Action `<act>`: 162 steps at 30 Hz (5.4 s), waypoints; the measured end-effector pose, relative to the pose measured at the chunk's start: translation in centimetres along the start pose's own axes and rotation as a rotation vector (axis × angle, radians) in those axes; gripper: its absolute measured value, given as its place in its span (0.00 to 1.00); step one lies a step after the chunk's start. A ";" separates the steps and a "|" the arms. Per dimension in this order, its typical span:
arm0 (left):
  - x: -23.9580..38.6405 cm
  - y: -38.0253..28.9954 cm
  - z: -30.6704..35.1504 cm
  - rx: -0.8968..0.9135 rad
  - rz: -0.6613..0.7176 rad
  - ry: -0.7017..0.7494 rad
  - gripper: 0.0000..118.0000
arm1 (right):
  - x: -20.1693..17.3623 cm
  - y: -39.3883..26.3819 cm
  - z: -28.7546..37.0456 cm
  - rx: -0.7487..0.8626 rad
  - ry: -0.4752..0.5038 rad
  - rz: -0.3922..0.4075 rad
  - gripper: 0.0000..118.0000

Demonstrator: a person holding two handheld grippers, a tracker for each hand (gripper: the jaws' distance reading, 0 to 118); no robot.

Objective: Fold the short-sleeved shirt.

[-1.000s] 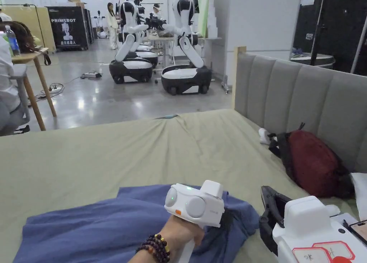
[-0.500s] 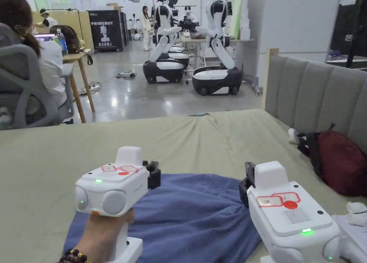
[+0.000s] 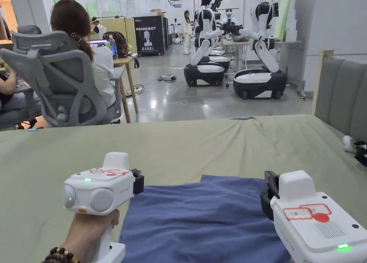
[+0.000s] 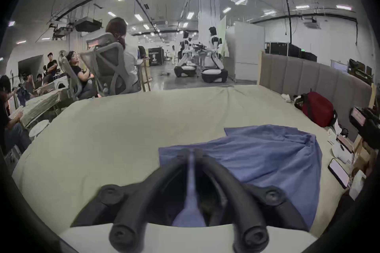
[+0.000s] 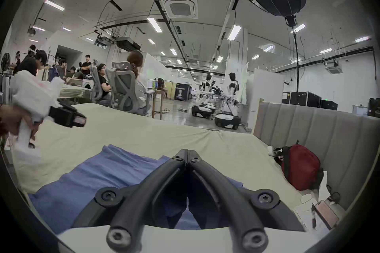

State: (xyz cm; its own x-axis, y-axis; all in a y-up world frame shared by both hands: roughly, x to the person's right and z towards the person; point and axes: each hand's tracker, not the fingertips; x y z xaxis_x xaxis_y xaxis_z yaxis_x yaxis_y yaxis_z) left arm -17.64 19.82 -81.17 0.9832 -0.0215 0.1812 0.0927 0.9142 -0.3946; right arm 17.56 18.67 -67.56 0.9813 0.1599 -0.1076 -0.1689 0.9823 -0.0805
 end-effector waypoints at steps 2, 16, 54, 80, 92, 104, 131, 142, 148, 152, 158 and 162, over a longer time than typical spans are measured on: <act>-1.2 1.1 -4.3 -0.094 0.024 0.001 0.67 | 0.6 -0.8 -0.4 -0.018 0.015 -0.043 0.03; -2.7 -3.3 -24.1 -0.487 0.000 0.027 0.55 | 4.0 -8.0 -6.2 -0.165 -0.047 -0.045 0.03; -5.5 5.0 -11.7 -0.067 0.207 -0.102 0.03 | 15.1 -1.9 -13.2 -0.397 -0.034 -0.328 0.09; -12.9 26.9 -3.5 0.370 0.194 0.124 0.03 | 20.1 26.4 -27.7 -0.099 -0.196 -0.266 0.09; -12.3 13.9 -10.2 0.161 0.203 0.064 0.03 | 18.3 11.0 -28.4 -0.309 -0.151 -0.274 0.09; -8.2 -6.6 5.7 -0.123 0.077 0.005 0.03 | 13.0 -4.9 -6.8 -0.582 0.043 -0.006 0.09; -5.8 -11.0 10.7 -0.143 0.079 0.092 0.00 | 11.6 -4.2 -0.6 -0.493 0.025 -0.077 0.05; -5.9 -12.0 8.9 -0.292 0.105 0.106 0.85 | 11.4 -4.6 -0.4 -0.517 0.021 -0.084 0.00; -6.5 -13.7 6.5 -0.343 0.145 0.131 0.75 | 11.4 -5.1 0.2 -0.545 0.042 -0.094 0.00; -6.4 -14.9 5.1 -0.404 0.136 0.101 0.47 | 11.5 -5.5 0.0 -0.555 0.036 -0.087 0.00; -4.9 -14.2 5.8 -0.410 0.138 0.071 0.02 | 11.8 -5.3 0.0 -0.564 0.046 -0.102 0.00; -4.4 -11.3 6.8 -0.320 0.108 0.060 0.02 | 12.2 -4.0 -1.2 -0.556 0.044 -0.089 0.00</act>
State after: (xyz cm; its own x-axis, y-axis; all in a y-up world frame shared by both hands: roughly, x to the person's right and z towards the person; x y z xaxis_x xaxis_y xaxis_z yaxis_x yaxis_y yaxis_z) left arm -24.08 12.33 -71.33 0.9966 0.0358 0.0736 0.0231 0.7395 -0.6727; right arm 30.04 16.61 -69.77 0.9911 0.0631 -0.1169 -0.1211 0.7908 -0.5999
